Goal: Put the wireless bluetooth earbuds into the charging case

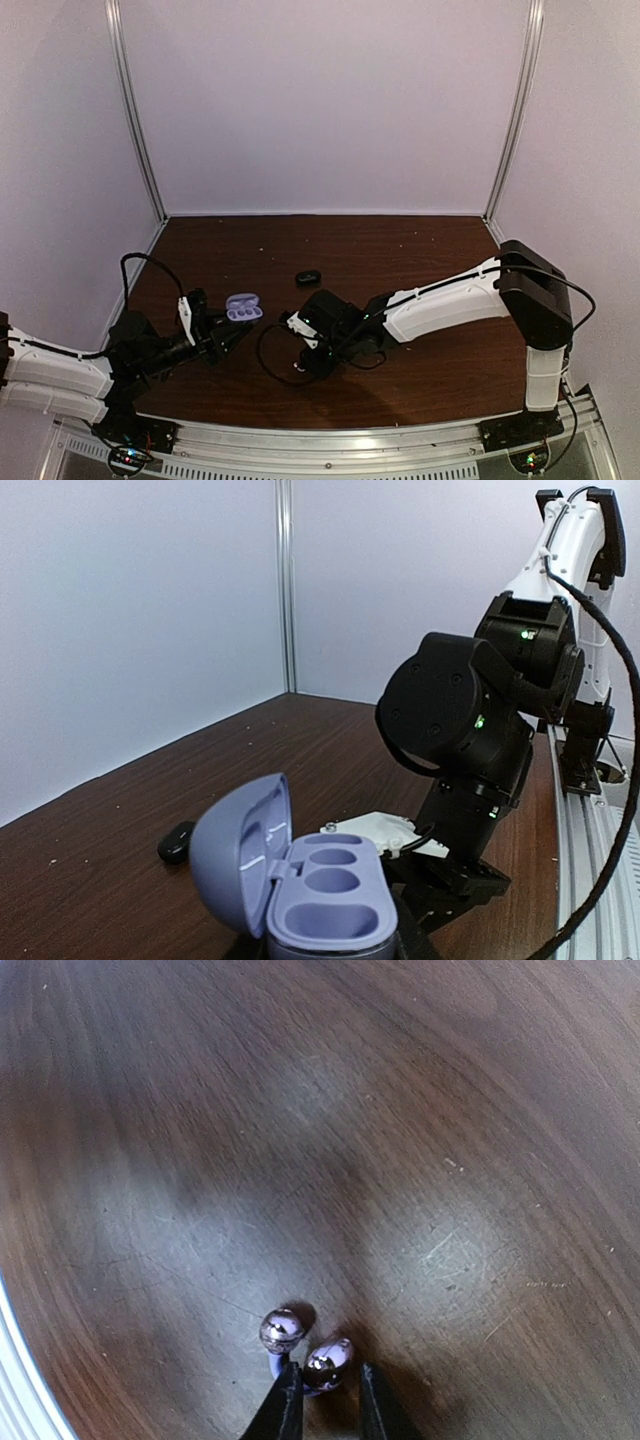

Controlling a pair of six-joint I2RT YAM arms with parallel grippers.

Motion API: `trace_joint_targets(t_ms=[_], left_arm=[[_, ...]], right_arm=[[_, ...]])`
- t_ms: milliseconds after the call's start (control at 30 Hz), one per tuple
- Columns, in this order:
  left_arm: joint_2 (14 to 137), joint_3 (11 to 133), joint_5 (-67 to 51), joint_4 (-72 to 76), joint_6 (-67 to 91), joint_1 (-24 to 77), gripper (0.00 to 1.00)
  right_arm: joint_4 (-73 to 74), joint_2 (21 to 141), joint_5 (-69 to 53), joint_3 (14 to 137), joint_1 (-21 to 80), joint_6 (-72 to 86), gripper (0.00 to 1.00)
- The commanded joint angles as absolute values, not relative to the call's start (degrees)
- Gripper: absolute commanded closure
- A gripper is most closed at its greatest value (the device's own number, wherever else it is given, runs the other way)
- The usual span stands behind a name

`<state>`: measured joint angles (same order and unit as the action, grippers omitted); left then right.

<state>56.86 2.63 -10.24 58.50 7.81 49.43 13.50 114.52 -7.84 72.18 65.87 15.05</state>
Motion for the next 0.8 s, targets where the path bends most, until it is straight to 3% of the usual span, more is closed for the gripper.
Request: trace_joint_targets(t_ms=[0,267,500,767], left_arm=[[57.6,2.6,-10.5,62.9,6.3,49.0,1.0],[58.0,2.6,-10.8,63.1,5.9,49.0,1.0],[57.3,1.7,-11.1,63.6,3.6,48.9,1.0],[58.5,1.6,-10.3,64.1,0.6,48.9,1.0]], right_arm=[[13.3,115.1,-5.1,72.7,66.1,15.9,0.81],[13.1,116.8,-5.3,74.2,66.0,15.4,0.79],[13.7,116.4,-5.0,74.2,65.9,15.0,0.91],[14.3,109.1,-5.2,71.6,64.0,14.2,0.97]])
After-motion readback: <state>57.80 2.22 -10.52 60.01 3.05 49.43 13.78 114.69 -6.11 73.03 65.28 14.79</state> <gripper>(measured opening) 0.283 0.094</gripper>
